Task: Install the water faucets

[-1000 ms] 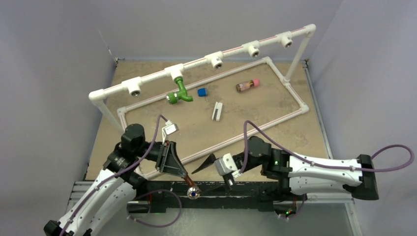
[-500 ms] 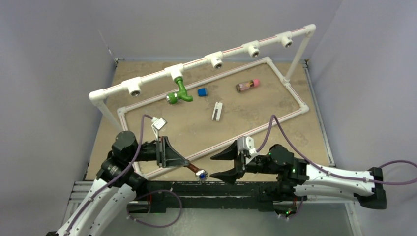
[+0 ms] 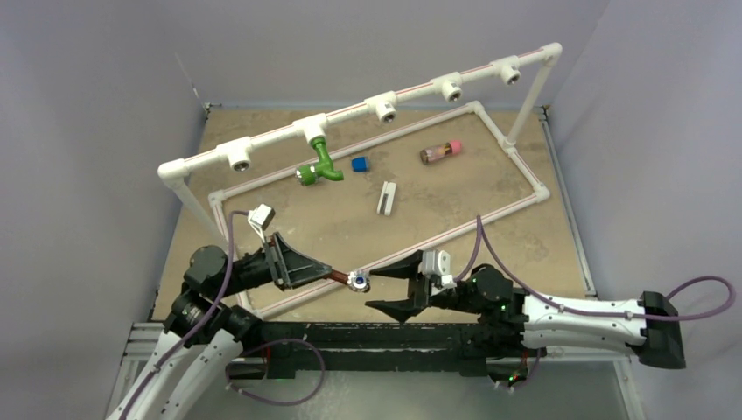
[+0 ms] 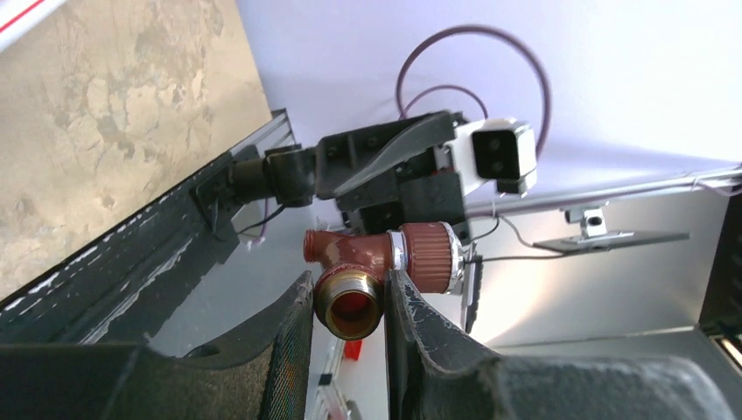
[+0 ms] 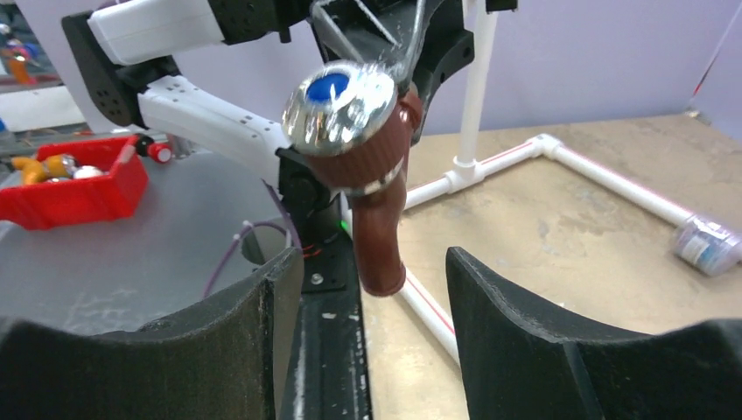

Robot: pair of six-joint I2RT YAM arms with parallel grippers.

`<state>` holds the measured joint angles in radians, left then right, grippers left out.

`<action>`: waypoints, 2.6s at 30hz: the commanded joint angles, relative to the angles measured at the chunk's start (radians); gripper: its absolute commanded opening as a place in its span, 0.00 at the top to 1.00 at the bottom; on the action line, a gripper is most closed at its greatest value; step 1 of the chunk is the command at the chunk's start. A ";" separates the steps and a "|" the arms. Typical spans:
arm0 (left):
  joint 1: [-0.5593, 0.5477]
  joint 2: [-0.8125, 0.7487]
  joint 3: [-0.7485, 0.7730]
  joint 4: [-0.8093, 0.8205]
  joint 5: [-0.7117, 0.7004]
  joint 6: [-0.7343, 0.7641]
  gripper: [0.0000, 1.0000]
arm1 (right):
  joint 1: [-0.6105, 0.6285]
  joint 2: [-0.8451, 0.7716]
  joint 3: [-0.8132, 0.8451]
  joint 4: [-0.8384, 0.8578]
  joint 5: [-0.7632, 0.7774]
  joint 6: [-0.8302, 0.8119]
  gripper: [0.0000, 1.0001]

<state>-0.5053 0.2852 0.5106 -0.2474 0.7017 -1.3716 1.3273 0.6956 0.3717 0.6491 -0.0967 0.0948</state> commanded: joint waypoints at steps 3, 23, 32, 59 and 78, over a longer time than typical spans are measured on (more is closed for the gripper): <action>0.001 -0.045 0.032 0.085 -0.124 -0.143 1.00 | 0.000 0.081 -0.051 0.389 0.002 -0.171 0.36; 0.001 -0.075 0.005 0.192 -0.061 -0.248 1.00 | 0.002 0.225 0.012 0.588 -0.017 -0.229 0.43; 0.001 -0.082 -0.040 0.266 -0.045 -0.293 1.00 | 0.011 0.264 0.031 0.639 -0.044 -0.222 0.46; 0.001 -0.077 -0.125 0.434 -0.026 -0.371 1.00 | 0.016 0.277 0.024 0.641 -0.049 -0.228 0.63; 0.001 -0.052 -0.050 0.262 -0.035 -0.266 0.49 | 0.022 0.200 0.015 0.571 0.014 -0.232 1.00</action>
<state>-0.5053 0.2127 0.3889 0.1036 0.6765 -1.7023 1.3418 0.9482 0.3729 1.1976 -0.1246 -0.1322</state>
